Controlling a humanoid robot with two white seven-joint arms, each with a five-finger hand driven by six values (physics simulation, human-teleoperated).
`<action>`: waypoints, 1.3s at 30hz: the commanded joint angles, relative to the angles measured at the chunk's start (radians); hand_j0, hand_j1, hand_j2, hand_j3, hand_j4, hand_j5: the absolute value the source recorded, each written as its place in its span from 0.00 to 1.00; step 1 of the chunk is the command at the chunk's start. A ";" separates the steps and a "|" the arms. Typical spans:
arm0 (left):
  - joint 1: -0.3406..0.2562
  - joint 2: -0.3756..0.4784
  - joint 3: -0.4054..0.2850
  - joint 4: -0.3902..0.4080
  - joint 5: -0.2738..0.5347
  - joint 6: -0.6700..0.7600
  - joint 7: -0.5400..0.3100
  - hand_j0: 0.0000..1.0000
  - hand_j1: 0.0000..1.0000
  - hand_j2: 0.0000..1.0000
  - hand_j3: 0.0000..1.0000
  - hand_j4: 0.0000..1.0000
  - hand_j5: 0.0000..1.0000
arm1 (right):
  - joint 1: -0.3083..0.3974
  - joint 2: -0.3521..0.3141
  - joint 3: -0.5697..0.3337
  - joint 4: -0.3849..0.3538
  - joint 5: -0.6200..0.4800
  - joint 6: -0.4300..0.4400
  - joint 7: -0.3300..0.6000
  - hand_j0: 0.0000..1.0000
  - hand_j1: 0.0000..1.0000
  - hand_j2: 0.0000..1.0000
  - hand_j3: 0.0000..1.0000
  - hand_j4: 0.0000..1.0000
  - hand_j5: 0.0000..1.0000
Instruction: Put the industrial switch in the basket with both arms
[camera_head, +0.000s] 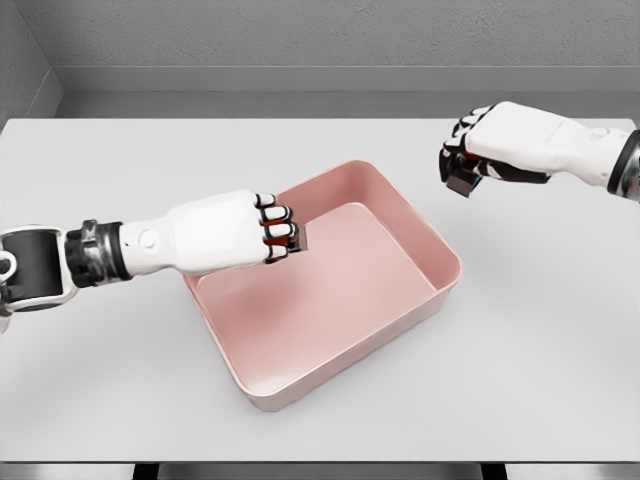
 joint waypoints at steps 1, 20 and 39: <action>0.000 -0.004 0.000 0.000 0.006 0.000 -0.006 0.34 0.34 0.34 0.34 0.34 0.34 | 0.000 0.029 0.051 0.000 -0.003 0.001 0.000 0.41 0.41 0.41 0.41 0.41 0.41; 0.015 -0.010 0.000 0.000 0.006 0.000 -0.049 0.82 0.82 0.82 0.82 0.82 0.82 | -0.074 0.106 0.189 -0.002 -0.003 -0.045 0.000 0.41 0.41 0.41 0.41 0.41 0.41; 0.017 0.019 0.000 0.000 0.010 0.000 -0.049 1.00 1.00 1.00 1.00 1.00 1.00 | -0.094 0.141 0.248 -0.002 -0.003 -0.053 0.000 1.00 1.00 1.00 1.00 1.00 1.00</action>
